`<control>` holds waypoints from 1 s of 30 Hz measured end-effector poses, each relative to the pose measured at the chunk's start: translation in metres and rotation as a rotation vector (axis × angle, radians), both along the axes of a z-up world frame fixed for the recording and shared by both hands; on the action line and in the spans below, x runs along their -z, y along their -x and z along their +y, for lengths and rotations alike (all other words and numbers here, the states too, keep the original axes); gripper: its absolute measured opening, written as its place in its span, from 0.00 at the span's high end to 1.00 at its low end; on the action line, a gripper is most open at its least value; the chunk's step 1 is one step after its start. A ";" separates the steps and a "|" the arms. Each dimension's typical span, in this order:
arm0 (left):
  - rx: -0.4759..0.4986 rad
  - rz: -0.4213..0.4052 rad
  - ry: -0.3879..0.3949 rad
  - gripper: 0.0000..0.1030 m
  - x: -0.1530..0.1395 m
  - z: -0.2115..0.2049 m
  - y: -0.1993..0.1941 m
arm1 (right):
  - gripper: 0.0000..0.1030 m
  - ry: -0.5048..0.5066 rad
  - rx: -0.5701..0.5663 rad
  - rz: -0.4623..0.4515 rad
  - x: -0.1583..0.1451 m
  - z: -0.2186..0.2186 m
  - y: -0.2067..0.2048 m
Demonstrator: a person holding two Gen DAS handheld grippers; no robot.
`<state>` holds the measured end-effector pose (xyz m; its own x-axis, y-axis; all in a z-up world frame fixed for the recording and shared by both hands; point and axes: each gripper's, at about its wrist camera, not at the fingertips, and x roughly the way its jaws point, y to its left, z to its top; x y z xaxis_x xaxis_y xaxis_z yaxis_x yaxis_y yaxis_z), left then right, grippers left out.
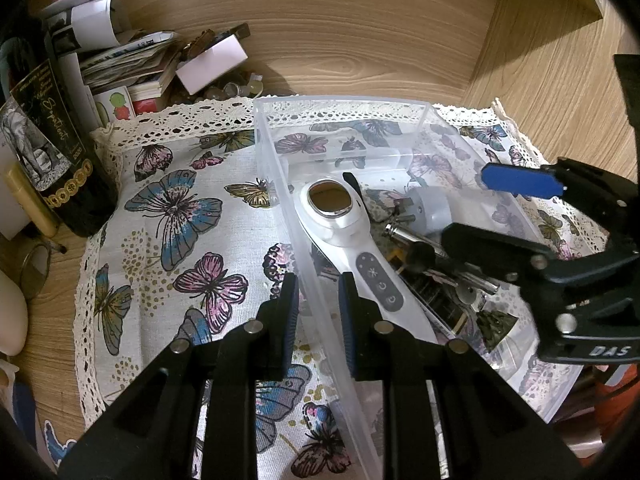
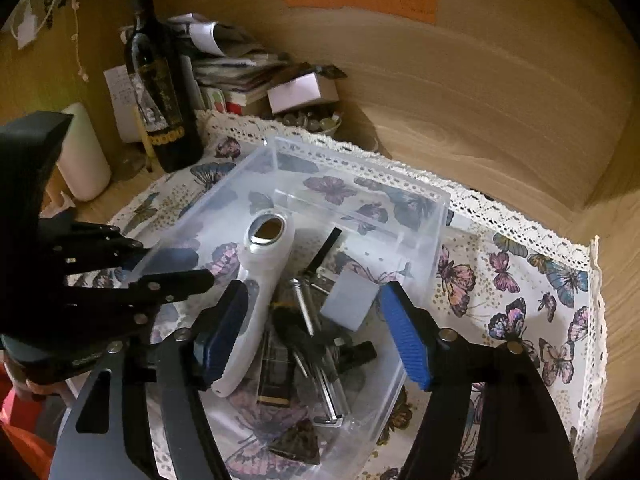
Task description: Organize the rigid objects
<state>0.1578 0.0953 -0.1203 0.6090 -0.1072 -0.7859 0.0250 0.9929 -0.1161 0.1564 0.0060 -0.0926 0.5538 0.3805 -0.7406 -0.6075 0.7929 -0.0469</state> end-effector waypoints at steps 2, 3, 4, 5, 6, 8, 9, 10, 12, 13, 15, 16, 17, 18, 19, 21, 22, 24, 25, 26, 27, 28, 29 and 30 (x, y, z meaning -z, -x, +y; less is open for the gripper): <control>0.000 0.001 0.001 0.81 0.000 0.000 0.000 | 0.34 -0.006 0.011 -0.020 -0.004 -0.003 0.003; 0.000 0.001 0.001 0.81 0.000 0.000 0.000 | 0.33 -0.007 0.020 -0.034 -0.006 -0.006 0.006; 0.000 0.002 0.002 0.81 0.000 -0.001 0.000 | 0.31 -0.007 0.028 -0.046 -0.008 -0.008 0.007; -0.002 0.002 0.003 0.81 0.000 -0.001 0.000 | 0.30 -0.009 0.035 -0.056 -0.009 -0.010 0.009; -0.003 -0.003 0.001 0.81 -0.001 -0.001 0.001 | 0.30 -0.014 0.042 -0.062 -0.011 -0.013 0.011; 0.004 -0.020 -0.023 0.81 -0.003 -0.005 0.004 | 0.27 -0.028 0.054 -0.068 -0.015 -0.018 0.014; 0.006 -0.032 -0.041 0.72 -0.006 -0.007 0.008 | 0.25 -0.032 0.059 -0.070 -0.016 -0.021 0.015; 0.006 -0.043 -0.050 0.65 -0.009 -0.008 0.011 | 0.23 -0.037 0.068 -0.080 -0.019 -0.025 0.018; -0.010 -0.087 -0.064 0.48 -0.019 -0.009 0.019 | 0.21 -0.054 0.074 -0.083 -0.023 -0.031 0.022; -0.017 -0.109 -0.073 0.46 -0.024 -0.010 0.023 | 0.20 -0.061 0.081 -0.093 -0.026 -0.036 0.025; -0.030 -0.152 -0.086 0.39 -0.038 -0.011 0.032 | 0.20 -0.072 0.095 -0.115 -0.032 -0.042 0.031; -0.037 -0.171 -0.085 0.36 -0.044 -0.012 0.036 | 0.19 -0.079 0.104 -0.133 -0.036 -0.046 0.035; -0.040 -0.195 -0.082 0.30 -0.051 -0.013 0.042 | 0.18 -0.087 0.110 -0.147 -0.039 -0.050 0.039; -0.040 -0.223 -0.081 0.25 -0.059 -0.016 0.047 | 0.17 -0.100 0.115 -0.160 -0.043 -0.054 0.043; -0.041 -0.253 -0.085 0.23 -0.066 -0.019 0.054 | 0.12 -0.121 0.123 -0.179 -0.048 -0.060 0.048; -0.046 -0.311 -0.099 0.15 -0.078 -0.026 0.065 | 0.01 -0.152 0.140 -0.217 -0.055 -0.069 0.057; -0.046 -0.344 -0.106 0.12 -0.085 -0.029 0.071 | 0.00 -0.170 0.153 -0.249 -0.061 -0.074 0.064; -0.049 -0.406 -0.106 0.05 -0.096 -0.037 0.084 | 0.00 -0.189 0.164 -0.290 -0.068 -0.082 0.076; -0.051 -0.435 -0.101 0.05 -0.101 -0.040 0.090 | 0.00 -0.198 0.168 -0.307 -0.072 -0.085 0.082; -0.052 -0.462 -0.098 0.04 -0.106 -0.044 0.097 | 0.00 -0.207 0.172 -0.322 -0.075 -0.088 0.087; -0.056 -0.490 -0.098 0.02 -0.111 -0.048 0.103 | 0.00 -0.216 0.176 -0.336 -0.078 -0.091 0.091; -0.060 -0.514 -0.097 0.01 -0.115 -0.051 0.108 | 0.00 -0.229 0.185 -0.354 -0.081 -0.095 0.097; -0.067 -0.539 -0.095 0.01 -0.118 -0.054 0.114 | 0.00 -0.238 0.191 -0.367 -0.084 -0.098 0.101; -0.072 -0.561 -0.095 0.01 -0.121 -0.057 0.119 | 0.00 -0.245 0.196 -0.377 -0.085 -0.100 0.105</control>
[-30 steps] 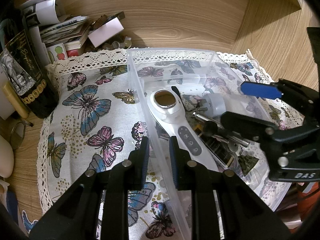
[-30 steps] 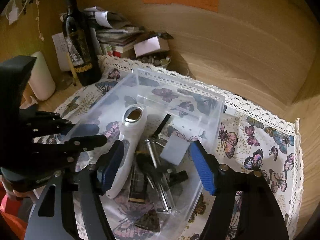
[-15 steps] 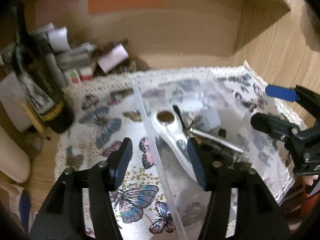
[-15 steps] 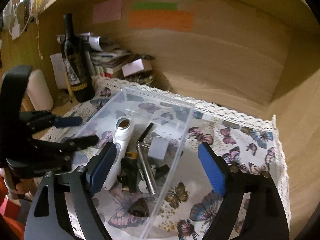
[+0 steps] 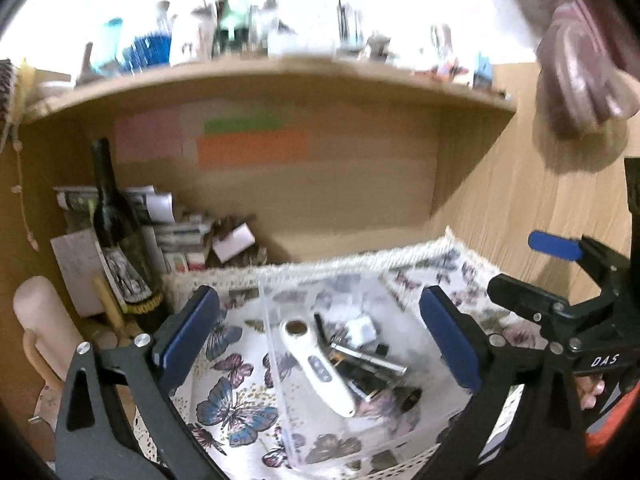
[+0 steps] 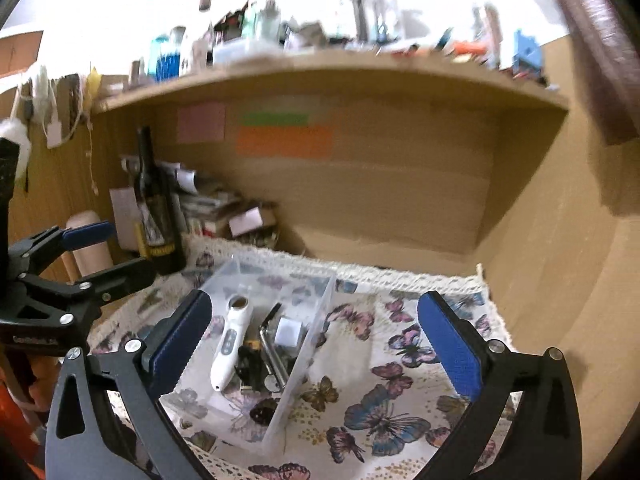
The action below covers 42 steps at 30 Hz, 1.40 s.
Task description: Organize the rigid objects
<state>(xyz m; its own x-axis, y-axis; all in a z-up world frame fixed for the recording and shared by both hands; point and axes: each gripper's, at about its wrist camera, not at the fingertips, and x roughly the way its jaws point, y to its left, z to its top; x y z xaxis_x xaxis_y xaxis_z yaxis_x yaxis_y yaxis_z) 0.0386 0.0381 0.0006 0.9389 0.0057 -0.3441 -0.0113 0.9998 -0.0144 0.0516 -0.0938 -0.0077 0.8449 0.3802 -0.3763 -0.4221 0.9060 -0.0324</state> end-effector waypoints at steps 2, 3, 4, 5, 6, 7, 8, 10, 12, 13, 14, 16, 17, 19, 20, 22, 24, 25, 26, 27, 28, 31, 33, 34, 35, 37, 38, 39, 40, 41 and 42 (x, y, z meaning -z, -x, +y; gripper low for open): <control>-0.005 -0.032 -0.003 0.00 -0.004 -0.005 0.009 | 0.00 -0.019 0.010 -0.021 -0.004 -0.006 0.008; -0.010 -0.048 -0.002 0.00 -0.006 -0.008 0.013 | 0.00 -0.028 0.012 -0.029 -0.005 -0.008 0.011; -0.016 -0.061 -0.001 0.00 -0.007 -0.009 0.019 | 0.00 -0.036 0.012 -0.039 -0.007 -0.011 0.015; -0.020 -0.074 -0.001 0.00 -0.009 -0.011 0.022 | 0.00 -0.041 0.012 -0.046 -0.008 -0.013 0.017; -0.021 -0.084 -0.001 0.00 -0.010 -0.013 0.026 | 0.00 -0.045 0.014 -0.053 -0.009 -0.014 0.020; -0.024 -0.093 -0.003 0.00 -0.011 -0.014 0.028 | 0.00 -0.049 0.014 -0.060 -0.009 -0.015 0.023; -0.028 -0.103 -0.006 0.00 -0.012 -0.016 0.031 | 0.00 -0.050 0.015 -0.065 -0.010 -0.016 0.024; -0.030 -0.111 -0.009 0.00 -0.013 -0.019 0.035 | 0.00 -0.059 0.023 -0.070 -0.011 -0.018 0.029; -0.032 -0.116 -0.008 0.00 -0.013 -0.021 0.038 | 0.00 -0.063 0.021 -0.069 -0.011 -0.020 0.031; -0.033 -0.118 -0.006 0.00 -0.013 -0.022 0.040 | 0.00 -0.063 0.021 -0.070 -0.011 -0.020 0.033; -0.033 -0.120 0.000 0.00 -0.013 -0.022 0.041 | 0.00 -0.062 0.019 -0.072 -0.011 -0.021 0.033; -0.031 -0.120 0.009 0.00 -0.013 -0.021 0.041 | 0.00 -0.060 0.021 -0.075 -0.012 -0.021 0.035; -0.031 -0.121 0.013 0.00 -0.013 -0.021 0.042 | 0.00 -0.060 0.022 -0.074 -0.012 -0.021 0.035; -0.029 -0.122 0.019 0.00 -0.013 -0.020 0.044 | 0.00 -0.057 0.021 -0.073 -0.011 -0.021 0.036; -0.029 -0.123 0.019 0.00 -0.013 -0.020 0.044 | 0.00 -0.057 0.022 -0.073 -0.011 -0.021 0.036; -0.030 -0.126 0.018 0.00 -0.013 -0.020 0.045 | 0.00 -0.057 0.023 -0.070 -0.010 -0.021 0.036; -0.029 -0.125 0.018 0.00 -0.013 -0.021 0.045 | 0.00 -0.056 0.021 -0.067 -0.009 -0.020 0.035; -0.030 -0.126 0.020 0.00 -0.013 -0.021 0.045 | 0.00 -0.057 0.020 -0.064 -0.009 -0.020 0.035; -0.028 -0.125 0.020 0.00 -0.013 -0.021 0.044 | 0.00 -0.058 0.019 -0.063 -0.009 -0.021 0.034; -0.026 -0.124 0.020 0.00 -0.013 -0.021 0.044 | 0.00 -0.058 0.019 -0.062 -0.009 -0.021 0.034; -0.024 -0.124 0.020 0.00 -0.013 -0.022 0.044 | 0.00 -0.058 0.022 -0.062 -0.009 -0.020 0.034; -0.020 -0.125 0.018 0.00 -0.014 -0.024 0.043 | 0.00 -0.060 0.024 -0.058 -0.009 -0.021 0.032; -0.018 -0.127 0.018 0.00 -0.014 -0.024 0.043 | 0.00 -0.061 0.025 -0.059 -0.010 -0.022 0.032; -0.017 -0.128 0.019 0.00 -0.014 -0.024 0.042 | 0.00 -0.062 0.023 -0.061 -0.010 -0.023 0.031; -0.016 -0.128 0.020 0.00 -0.014 -0.024 0.042 | 0.00 -0.062 0.025 -0.062 -0.010 -0.023 0.031; -0.015 -0.126 0.020 0.00 -0.014 -0.024 0.041 | 0.00 -0.062 0.026 -0.062 -0.010 -0.024 0.031; -0.015 -0.127 0.021 0.00 -0.014 -0.024 0.041 | 0.00 -0.063 0.026 -0.062 -0.010 -0.024 0.031; -0.014 -0.127 0.021 0.00 -0.014 -0.024 0.041 | 0.00 -0.063 0.026 -0.062 -0.010 -0.024 0.031; -0.014 -0.126 0.021 0.00 -0.014 -0.024 0.041 | 0.00 -0.063 0.027 -0.062 -0.010 -0.024 0.031; -0.012 -0.126 0.022 0.00 -0.014 -0.025 0.041 | 0.00 -0.063 0.027 -0.063 -0.010 -0.024 0.031; -0.010 -0.125 0.023 0.00 -0.014 -0.025 0.040 | 0.00 -0.063 0.026 -0.062 -0.010 -0.024 0.031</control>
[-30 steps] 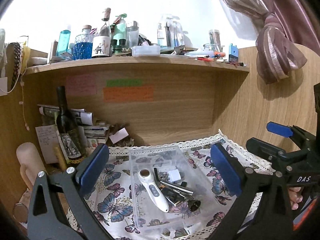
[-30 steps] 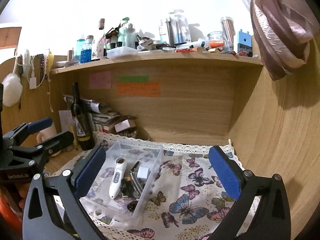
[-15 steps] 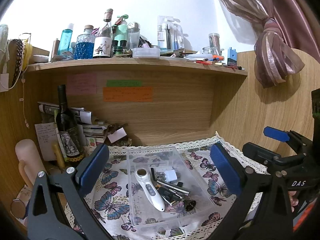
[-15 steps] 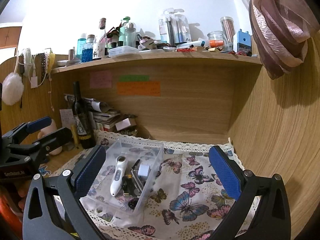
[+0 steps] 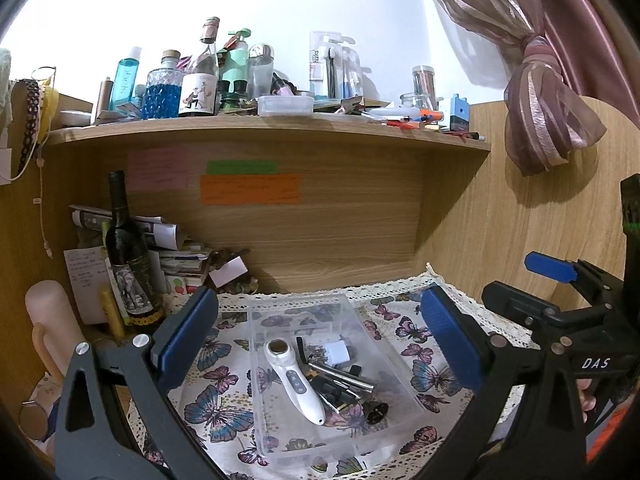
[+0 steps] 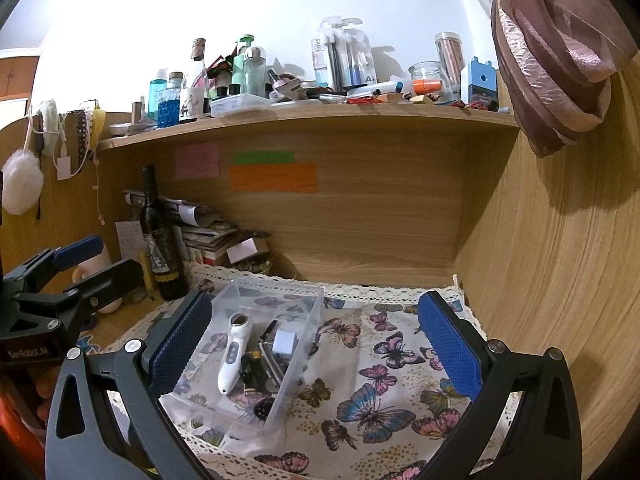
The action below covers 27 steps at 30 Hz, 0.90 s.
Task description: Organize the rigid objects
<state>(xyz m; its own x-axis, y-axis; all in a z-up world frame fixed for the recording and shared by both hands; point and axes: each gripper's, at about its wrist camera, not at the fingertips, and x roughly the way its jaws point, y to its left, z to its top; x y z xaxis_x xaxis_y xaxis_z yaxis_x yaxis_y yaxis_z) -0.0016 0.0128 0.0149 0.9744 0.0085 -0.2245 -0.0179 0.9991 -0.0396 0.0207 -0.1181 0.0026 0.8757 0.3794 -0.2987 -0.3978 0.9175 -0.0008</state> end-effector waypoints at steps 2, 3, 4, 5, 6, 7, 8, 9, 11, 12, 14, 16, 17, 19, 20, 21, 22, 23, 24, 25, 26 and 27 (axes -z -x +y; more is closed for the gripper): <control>0.003 0.000 0.001 0.00 0.000 -0.001 0.000 | 0.00 -0.001 -0.002 0.000 0.000 -0.001 0.000; 0.004 -0.001 -0.001 0.00 0.000 -0.001 0.000 | 0.00 -0.001 -0.002 -0.001 0.000 -0.001 0.000; 0.003 -0.002 -0.003 0.00 0.000 -0.002 0.000 | 0.00 -0.001 -0.002 -0.001 0.000 -0.001 0.000; 0.002 -0.003 -0.004 0.00 0.000 -0.002 0.000 | 0.00 -0.001 -0.003 -0.001 0.000 -0.001 0.000; 0.003 -0.004 -0.006 0.00 0.000 -0.002 0.001 | 0.00 -0.001 -0.003 -0.001 0.000 -0.001 0.000; 0.003 -0.004 -0.007 0.00 0.000 -0.002 0.001 | 0.00 -0.001 -0.004 -0.001 0.000 -0.001 0.000; 0.003 -0.003 -0.006 0.00 0.000 -0.002 0.001 | 0.00 -0.001 -0.003 -0.001 0.000 -0.001 0.000; 0.002 -0.003 -0.006 0.00 0.000 -0.003 0.001 | 0.00 0.000 -0.002 -0.001 0.000 -0.001 0.000; 0.002 -0.003 -0.006 0.00 0.000 -0.003 0.001 | 0.00 -0.001 -0.002 -0.002 0.000 -0.001 0.000; 0.002 -0.003 -0.005 0.00 0.000 -0.003 0.001 | 0.00 -0.001 -0.002 -0.003 -0.001 -0.001 0.000; 0.003 -0.003 -0.005 0.00 0.000 -0.003 0.001 | 0.00 -0.001 -0.002 -0.002 0.000 -0.001 0.000; 0.001 -0.005 -0.004 0.00 0.000 -0.003 0.001 | 0.00 -0.002 -0.002 -0.003 0.000 -0.001 0.000; 0.001 -0.005 -0.005 0.00 0.000 -0.003 0.001 | 0.00 -0.002 -0.002 -0.003 0.000 -0.001 0.000; 0.000 -0.004 -0.005 0.00 0.000 -0.003 0.001 | 0.00 -0.001 -0.001 -0.006 -0.003 -0.001 0.000; 0.000 -0.003 -0.003 0.00 0.000 -0.003 0.001 | 0.00 0.000 0.000 -0.007 -0.004 -0.001 0.001; 0.002 0.000 0.000 0.00 0.000 -0.003 0.001 | 0.00 0.001 0.000 -0.009 -0.004 -0.001 0.001; 0.004 0.003 0.003 0.00 0.001 -0.002 0.001 | 0.00 0.002 -0.001 -0.011 -0.005 -0.001 0.001; 0.004 0.005 0.005 0.00 0.001 -0.002 0.001 | 0.00 0.002 0.000 -0.012 -0.005 -0.001 0.001; 0.004 0.008 0.009 0.00 0.001 -0.001 0.000 | 0.00 0.002 0.000 -0.014 -0.005 0.000 0.001; 0.003 0.010 0.014 0.00 0.001 0.000 0.000 | 0.00 0.002 0.001 -0.014 -0.005 0.000 0.001; 0.002 0.011 0.021 0.00 0.001 0.001 0.000 | 0.00 0.001 0.001 -0.014 -0.005 0.000 0.001; -0.002 0.012 0.029 0.00 0.001 0.003 -0.001 | 0.00 0.001 0.002 -0.014 -0.005 0.000 0.001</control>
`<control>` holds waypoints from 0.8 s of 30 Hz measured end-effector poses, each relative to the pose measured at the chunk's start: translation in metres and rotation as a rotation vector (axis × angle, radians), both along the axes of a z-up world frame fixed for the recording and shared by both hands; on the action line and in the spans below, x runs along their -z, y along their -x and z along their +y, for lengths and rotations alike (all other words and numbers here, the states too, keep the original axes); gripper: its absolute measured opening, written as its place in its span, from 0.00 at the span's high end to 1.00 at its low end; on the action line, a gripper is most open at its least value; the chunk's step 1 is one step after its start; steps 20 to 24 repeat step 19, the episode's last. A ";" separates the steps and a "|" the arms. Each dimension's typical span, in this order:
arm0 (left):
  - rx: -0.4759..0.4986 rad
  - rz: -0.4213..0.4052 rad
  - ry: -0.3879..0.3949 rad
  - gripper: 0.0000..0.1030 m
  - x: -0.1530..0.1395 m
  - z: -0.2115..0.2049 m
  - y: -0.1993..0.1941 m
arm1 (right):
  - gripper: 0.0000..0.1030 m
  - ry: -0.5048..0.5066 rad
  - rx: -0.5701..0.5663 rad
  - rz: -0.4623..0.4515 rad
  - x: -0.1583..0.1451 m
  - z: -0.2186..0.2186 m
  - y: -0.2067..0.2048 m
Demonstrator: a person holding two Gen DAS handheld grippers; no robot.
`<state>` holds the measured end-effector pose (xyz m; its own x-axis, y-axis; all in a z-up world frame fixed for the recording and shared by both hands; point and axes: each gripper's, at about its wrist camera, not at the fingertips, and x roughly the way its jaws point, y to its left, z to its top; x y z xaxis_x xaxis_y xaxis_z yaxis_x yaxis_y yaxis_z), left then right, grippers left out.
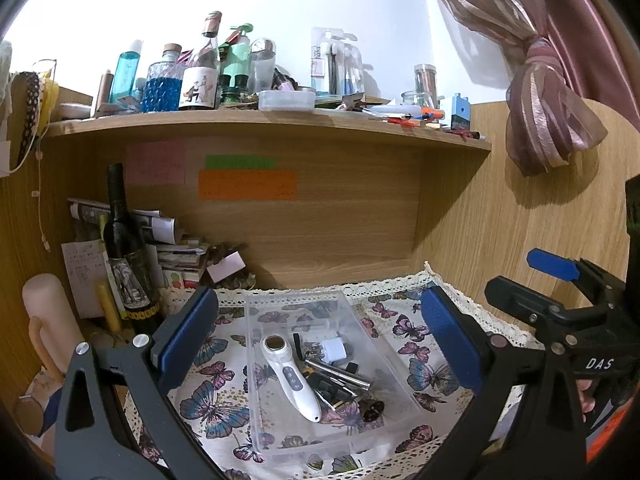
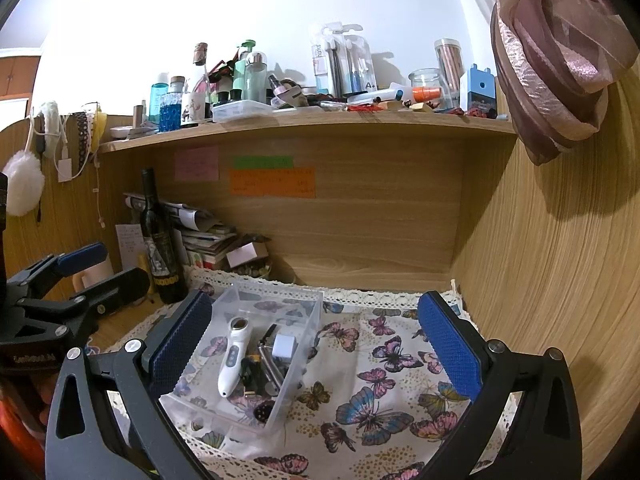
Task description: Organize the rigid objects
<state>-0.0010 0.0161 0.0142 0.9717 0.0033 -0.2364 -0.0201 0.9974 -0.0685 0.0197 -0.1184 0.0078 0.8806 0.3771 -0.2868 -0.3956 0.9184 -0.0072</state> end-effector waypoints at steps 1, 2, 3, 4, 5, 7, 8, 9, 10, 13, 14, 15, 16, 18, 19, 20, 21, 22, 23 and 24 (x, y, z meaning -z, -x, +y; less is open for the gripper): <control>-0.002 0.001 0.004 0.00 0.000 0.001 -0.001 | 0.00 0.001 0.002 -0.001 0.000 0.000 0.000; -0.003 0.002 0.007 0.00 0.000 0.002 -0.001 | 0.00 0.002 0.004 -0.001 0.000 0.000 0.000; -0.001 0.006 0.010 0.00 0.000 0.003 -0.001 | 0.00 0.002 0.005 -0.002 0.000 0.000 0.000; 0.003 0.011 0.012 0.00 0.000 0.004 -0.002 | 0.00 0.003 0.006 -0.003 0.000 0.000 0.000; 0.007 0.016 0.014 0.00 0.000 0.005 -0.003 | 0.00 0.004 0.007 -0.004 0.000 0.000 0.000; 0.008 0.018 0.012 0.00 0.000 0.005 -0.004 | 0.00 0.003 0.010 -0.003 0.001 0.000 0.000; 0.007 0.017 0.011 0.00 0.000 0.005 -0.004 | 0.00 0.003 0.009 -0.003 0.001 0.000 0.000; 0.007 0.017 0.011 0.00 0.000 0.005 -0.004 | 0.00 0.002 0.008 -0.002 0.001 0.000 -0.001; 0.006 0.016 0.007 0.00 0.000 0.005 -0.004 | 0.00 0.003 0.008 -0.002 0.001 0.000 -0.001; 0.002 0.013 -0.002 0.00 0.001 0.006 -0.004 | 0.00 0.007 0.009 0.002 0.001 0.001 -0.002; 0.002 0.013 -0.004 0.00 0.001 0.006 -0.004 | 0.00 0.008 0.011 0.002 0.002 0.001 -0.002; 0.002 0.015 -0.008 0.00 0.001 0.006 -0.005 | 0.00 0.008 0.011 0.003 0.002 0.002 -0.002; 0.002 0.016 -0.011 0.00 0.001 0.006 -0.005 | 0.00 0.008 0.012 0.004 0.002 0.002 -0.002; 0.006 0.020 -0.015 0.00 0.002 0.006 -0.006 | 0.00 0.007 0.011 0.004 0.002 0.003 -0.002; 0.007 0.022 -0.015 0.00 0.002 0.006 -0.007 | 0.00 0.008 0.012 0.003 0.002 0.003 -0.002; 0.007 0.022 -0.015 0.00 0.002 0.006 -0.007 | 0.00 0.008 0.012 0.003 0.002 0.003 -0.002; 0.007 0.022 -0.015 0.00 0.002 0.006 -0.007 | 0.00 0.008 0.012 0.003 0.002 0.003 -0.002; 0.007 0.022 -0.015 0.00 0.002 0.006 -0.007 | 0.00 0.008 0.012 0.003 0.002 0.003 -0.002; 0.007 0.022 -0.015 0.00 0.002 0.006 -0.007 | 0.00 0.008 0.012 0.003 0.002 0.003 -0.002; 0.007 0.022 -0.015 0.00 0.002 0.006 -0.007 | 0.00 0.008 0.012 0.003 0.002 0.003 -0.002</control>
